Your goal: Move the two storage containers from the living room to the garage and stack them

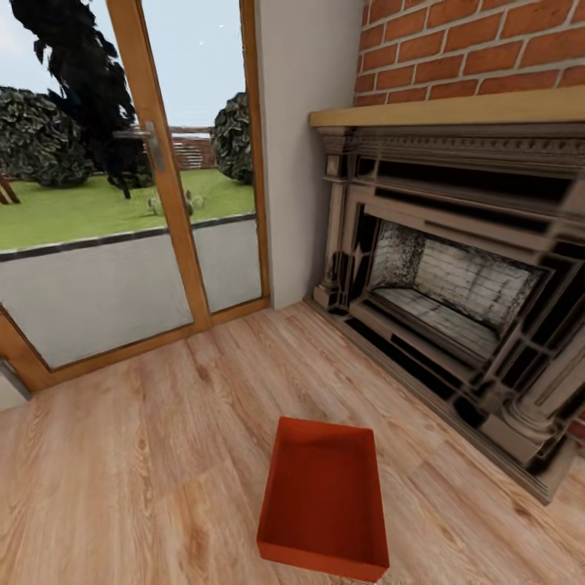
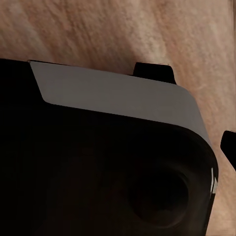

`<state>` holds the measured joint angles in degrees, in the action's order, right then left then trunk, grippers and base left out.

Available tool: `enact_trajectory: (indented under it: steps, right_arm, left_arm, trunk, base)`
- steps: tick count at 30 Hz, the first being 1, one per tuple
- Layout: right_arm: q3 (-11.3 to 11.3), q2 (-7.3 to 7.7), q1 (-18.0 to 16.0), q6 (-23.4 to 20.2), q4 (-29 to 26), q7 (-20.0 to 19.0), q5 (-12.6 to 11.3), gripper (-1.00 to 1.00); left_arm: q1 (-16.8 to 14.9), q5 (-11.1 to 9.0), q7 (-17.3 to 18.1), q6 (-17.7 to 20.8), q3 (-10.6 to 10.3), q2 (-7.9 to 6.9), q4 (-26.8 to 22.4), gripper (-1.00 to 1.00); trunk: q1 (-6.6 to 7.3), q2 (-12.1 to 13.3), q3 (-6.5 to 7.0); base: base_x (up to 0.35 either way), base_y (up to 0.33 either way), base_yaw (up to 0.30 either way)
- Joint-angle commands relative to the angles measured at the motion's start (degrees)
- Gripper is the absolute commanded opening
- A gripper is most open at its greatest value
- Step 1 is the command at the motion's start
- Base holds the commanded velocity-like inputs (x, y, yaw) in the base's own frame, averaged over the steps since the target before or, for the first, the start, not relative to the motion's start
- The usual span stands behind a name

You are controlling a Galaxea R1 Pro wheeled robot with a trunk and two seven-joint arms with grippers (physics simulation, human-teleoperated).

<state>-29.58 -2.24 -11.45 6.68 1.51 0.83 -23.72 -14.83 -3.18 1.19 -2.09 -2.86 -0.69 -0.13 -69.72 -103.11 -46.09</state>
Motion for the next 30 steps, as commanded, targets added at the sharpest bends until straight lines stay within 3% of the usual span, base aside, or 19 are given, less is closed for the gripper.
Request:
enact_trajectory:
  steps: [1, 14, 30]
  right_arm:
    - [-0.5, -0.03, -0.1, 0.3, 0.2, 0.1, -0.4, 1.00]
    - [-0.5, 0.00, -0.1, 0.2, 0.2, 0.1, -0.4, 1.00]
    - [-0.5, -0.05, -0.1, 0.2, 0.2, 0.1, -0.4, 1.00]
  left_arm:
    - [0.0, -0.3, 0.1, -0.2, -0.3, -0.02, 0.0, 1.00]
    - [0.0, -0.3, 0.1, -0.2, -0.3, -0.02, 0.0, 1.00]
    - [0.0, -0.3, 0.1, -0.2, -0.3, -0.02, 0.0, 1.00]
  trunk:
    - [0.01, 0.0, -0.04]
    - [0.01, 0.0, -0.04]
    - [0.01, 0.0, -0.04]
  base:
    - [0.000, 0.000, -0.246]
    - [0.016, 0.000, -0.192]
    - [0.283, 0.000, -0.002]
